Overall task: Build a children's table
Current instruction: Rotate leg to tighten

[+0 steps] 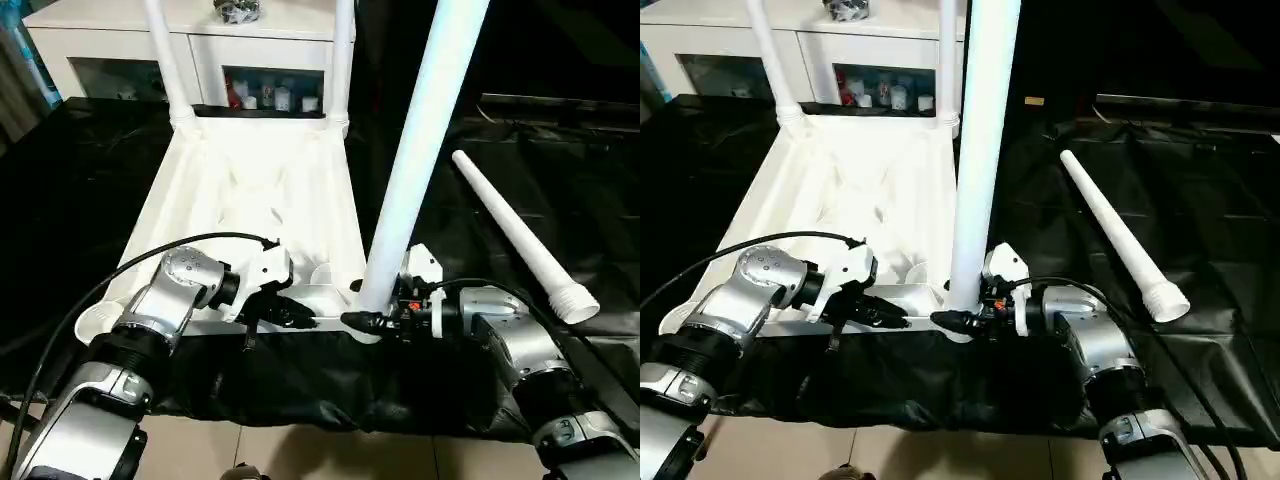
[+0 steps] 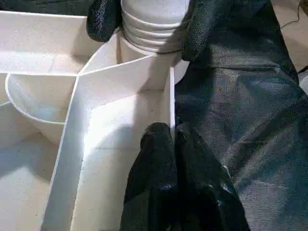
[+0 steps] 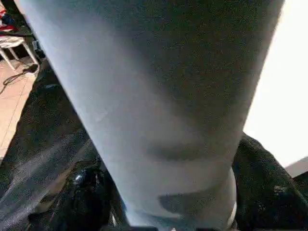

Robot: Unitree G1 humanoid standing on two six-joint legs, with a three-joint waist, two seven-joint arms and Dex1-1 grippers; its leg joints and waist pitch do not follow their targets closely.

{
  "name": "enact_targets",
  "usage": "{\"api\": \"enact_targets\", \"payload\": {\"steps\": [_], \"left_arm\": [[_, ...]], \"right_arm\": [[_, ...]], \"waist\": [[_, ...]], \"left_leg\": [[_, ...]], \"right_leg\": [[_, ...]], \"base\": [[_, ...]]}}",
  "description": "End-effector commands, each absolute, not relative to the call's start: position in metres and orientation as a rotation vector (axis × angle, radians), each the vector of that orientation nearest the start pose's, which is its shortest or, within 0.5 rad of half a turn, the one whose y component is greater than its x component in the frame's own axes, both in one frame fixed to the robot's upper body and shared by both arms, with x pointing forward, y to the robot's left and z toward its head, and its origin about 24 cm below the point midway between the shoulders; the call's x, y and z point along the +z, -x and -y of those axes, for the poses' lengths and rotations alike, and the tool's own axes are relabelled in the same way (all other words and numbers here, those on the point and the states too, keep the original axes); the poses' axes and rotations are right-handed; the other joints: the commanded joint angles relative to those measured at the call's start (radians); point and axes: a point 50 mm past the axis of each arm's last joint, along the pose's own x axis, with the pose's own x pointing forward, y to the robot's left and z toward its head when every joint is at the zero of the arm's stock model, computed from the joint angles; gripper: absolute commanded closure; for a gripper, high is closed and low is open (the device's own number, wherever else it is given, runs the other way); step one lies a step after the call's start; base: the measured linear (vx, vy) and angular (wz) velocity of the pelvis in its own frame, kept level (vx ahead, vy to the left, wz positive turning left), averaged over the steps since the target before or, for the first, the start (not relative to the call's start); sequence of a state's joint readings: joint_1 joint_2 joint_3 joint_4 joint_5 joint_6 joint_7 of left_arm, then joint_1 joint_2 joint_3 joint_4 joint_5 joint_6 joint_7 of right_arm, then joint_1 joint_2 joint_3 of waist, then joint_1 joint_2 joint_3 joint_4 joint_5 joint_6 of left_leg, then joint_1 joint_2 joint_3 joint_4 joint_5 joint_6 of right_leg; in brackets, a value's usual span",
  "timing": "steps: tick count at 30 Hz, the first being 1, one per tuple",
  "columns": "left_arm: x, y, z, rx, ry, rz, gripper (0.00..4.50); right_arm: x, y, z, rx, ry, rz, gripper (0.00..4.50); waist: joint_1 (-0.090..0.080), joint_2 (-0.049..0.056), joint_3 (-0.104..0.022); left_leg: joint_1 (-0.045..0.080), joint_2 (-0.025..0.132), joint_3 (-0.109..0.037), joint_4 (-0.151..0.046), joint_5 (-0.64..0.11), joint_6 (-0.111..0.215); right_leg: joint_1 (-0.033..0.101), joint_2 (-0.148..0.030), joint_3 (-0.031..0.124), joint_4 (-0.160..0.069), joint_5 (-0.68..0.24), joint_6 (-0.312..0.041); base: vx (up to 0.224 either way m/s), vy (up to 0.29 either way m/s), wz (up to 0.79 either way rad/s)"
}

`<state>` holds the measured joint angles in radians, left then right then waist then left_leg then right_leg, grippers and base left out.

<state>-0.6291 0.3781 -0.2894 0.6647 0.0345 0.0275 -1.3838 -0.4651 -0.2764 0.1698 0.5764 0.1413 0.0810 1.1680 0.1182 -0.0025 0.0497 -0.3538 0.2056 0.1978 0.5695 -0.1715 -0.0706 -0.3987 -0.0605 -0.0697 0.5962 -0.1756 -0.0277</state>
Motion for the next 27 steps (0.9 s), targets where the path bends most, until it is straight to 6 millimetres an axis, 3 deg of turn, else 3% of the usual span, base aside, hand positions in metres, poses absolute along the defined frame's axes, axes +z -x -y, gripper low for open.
{"api": "enact_targets", "payload": {"steps": [1, 4, 5, 7, 10, 14, 15, 18, 22, 27], "left_arm": [[0.053, -0.313, -0.117, -1.508, -0.390, -0.445, 4.50], [0.054, -0.320, -0.112, -1.419, -0.363, -0.436, 4.50], [0.053, -0.325, -0.103, -1.336, -0.349, -0.429, 4.50], [0.053, -0.328, -0.093, -1.284, -0.327, -0.420, 4.50], [0.049, -0.329, -0.076, -1.225, -0.298, -0.416, 4.50], [0.047, -0.328, -0.066, -1.204, -0.288, -0.417, 4.50], [0.046, -0.327, -0.061, -1.199, -0.282, -0.416, 4.50], [0.046, -0.325, -0.056, -1.208, -0.282, -0.409, 4.50], [0.047, -0.324, -0.063, -1.235, -0.305, -0.402, 4.50], [0.048, -0.321, -0.075, -1.292, -0.331, -0.396, 4.50]], "right_arm": [[0.020, -0.296, 0.112, 1.258, 0.075, -0.377, 1.75], [0.016, -0.305, 0.113, 1.098, 0.090, -0.361, 1.76], [0.012, -0.314, 0.112, 0.926, 0.063, -0.366, 1.76], [0.010, -0.319, 0.109, 0.813, 0.026, -0.367, 1.76], [0.006, -0.325, 0.100, 0.663, -0.021, -0.387, 1.76], [0.006, -0.327, 0.092, 0.616, -0.022, -0.377, 1.76], [0.006, -0.328, 0.086, 0.607, -0.015, -0.362, 1.20], [0.009, -0.328, 0.077, 0.603, -0.045, -0.335, 1.03], [0.013, -0.329, 0.076, 0.647, -0.046, -0.308, 0.58], [0.015, -0.325, 0.079, 0.774, -0.015, -0.302, 0.44]], "waist": [[-0.001, 0.003, -0.060], [-0.011, 0.001, -0.054], [-0.013, 0.002, -0.054], [-0.023, 0.000, -0.050], [-0.036, -0.002, -0.051], [-0.040, 0.000, -0.053], [-0.040, 0.000, -0.054], [-0.042, 0.001, -0.055], [-0.043, 0.004, -0.055], [-0.040, -0.002, -0.057]], "left_leg": [[0.011, 0.034, -0.018, -0.060, -0.236, 0.025], [0.015, 0.031, -0.023, -0.064, -0.279, 0.005], [0.020, 0.030, -0.022, -0.063, -0.287, 0.003], [0.021, 0.028, -0.026, -0.065, -0.306, -0.009], [0.019, 0.023, -0.027, -0.063, -0.307, -0.004], [0.019, 0.023, -0.025, -0.062, -0.304, 0.011], [0.017, 0.023, -0.025, -0.063, -0.302, 0.014], [0.017, 0.025, -0.025, -0.065, -0.301, 0.013], [0.015, 0.026, -0.024, -0.067, -0.310, 0.017], [0.008, 0.026, -0.027, -0.066, -0.291, 0.026]], "right_leg": [[0.043, -0.085, 0.047, -0.077, -0.306, -0.173], [0.042, -0.089, 0.045, -0.088, -0.403, -0.157], [0.037, -0.089, 0.047, -0.095, -0.436, -0.145], [0.035, -0.089, 0.044, -0.100, -0.494, -0.130], [0.035, -0.090, 0.041, -0.109, -0.533, -0.105], [0.030, -0.086, 0.043, -0.110, -0.495, -0.107], [0.032, -0.086, 0.044, -0.107, -0.481, -0.109], [0.032, -0.083, 0.044, -0.104, -0.447, -0.121], [0.035, -0.083, 0.047, -0.098, -0.400, -0.138], [0.043, -0.087, 0.047, -0.093, -0.387, -0.140]], "base": [[0.000, 0.000, 0.00], [0.000, 0.000, 0.00], [0.000, 0.000, 0.00], [0.000, 0.000, 0.00], [0.000, 0.000, 0.00], [0.000, 0.000, 0.00], [0.000, 0.000, 0.00], [0.000, 0.000, 0.00], [0.000, 0.000, 0.00], [0.000, 0.000, 0.00]]}}
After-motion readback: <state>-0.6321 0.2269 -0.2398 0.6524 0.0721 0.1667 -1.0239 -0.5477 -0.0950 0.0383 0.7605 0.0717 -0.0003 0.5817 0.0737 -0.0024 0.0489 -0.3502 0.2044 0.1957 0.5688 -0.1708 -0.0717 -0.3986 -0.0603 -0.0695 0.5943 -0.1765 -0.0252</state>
